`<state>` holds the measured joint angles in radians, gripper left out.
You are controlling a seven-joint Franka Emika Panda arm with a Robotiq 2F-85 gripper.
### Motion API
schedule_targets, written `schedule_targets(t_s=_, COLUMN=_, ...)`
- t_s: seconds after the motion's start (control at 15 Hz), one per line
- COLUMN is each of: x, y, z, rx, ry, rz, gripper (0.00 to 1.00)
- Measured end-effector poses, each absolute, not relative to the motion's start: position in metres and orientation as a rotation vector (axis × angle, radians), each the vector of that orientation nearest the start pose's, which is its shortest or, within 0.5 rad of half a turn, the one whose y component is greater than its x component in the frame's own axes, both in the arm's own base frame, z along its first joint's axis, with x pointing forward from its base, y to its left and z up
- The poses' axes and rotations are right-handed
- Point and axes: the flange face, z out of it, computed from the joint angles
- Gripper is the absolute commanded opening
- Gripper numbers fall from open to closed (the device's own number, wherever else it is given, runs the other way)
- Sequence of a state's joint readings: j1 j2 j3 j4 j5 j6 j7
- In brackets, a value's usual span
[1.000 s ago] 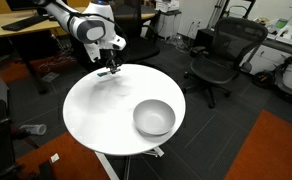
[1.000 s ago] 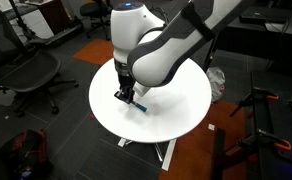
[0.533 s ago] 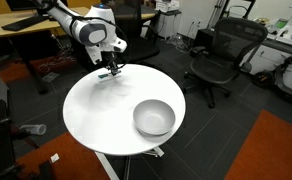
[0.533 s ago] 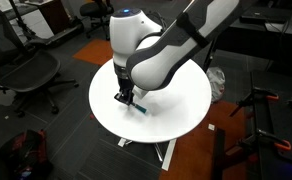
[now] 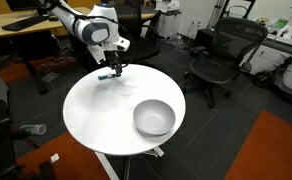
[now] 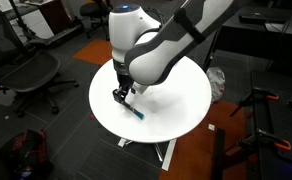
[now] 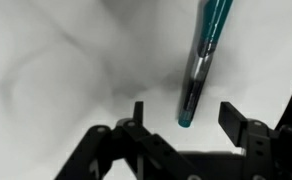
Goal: Move the green marker to the left
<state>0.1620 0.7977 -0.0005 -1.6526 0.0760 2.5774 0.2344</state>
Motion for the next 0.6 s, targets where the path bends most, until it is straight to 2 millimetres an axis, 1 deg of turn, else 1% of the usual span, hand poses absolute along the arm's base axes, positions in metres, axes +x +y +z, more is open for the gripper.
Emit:
schedule_targets(t_s=0.27, x=0.69, y=0.103, z=0.17, rx=-3.065, ry=0.136, rz=-0.213, gripper=1.0)
schedule_targets(t_s=0.4, x=0.693, y=0.101, z=0.183, rx=-3.068, ry=0.102, rz=-0.243, gripper=1.0)
schedule_targets(t_s=0.6, x=0.695, y=0.097, z=0.21, rx=-3.066, ry=0.052, rz=-0.294, gripper=1.0)
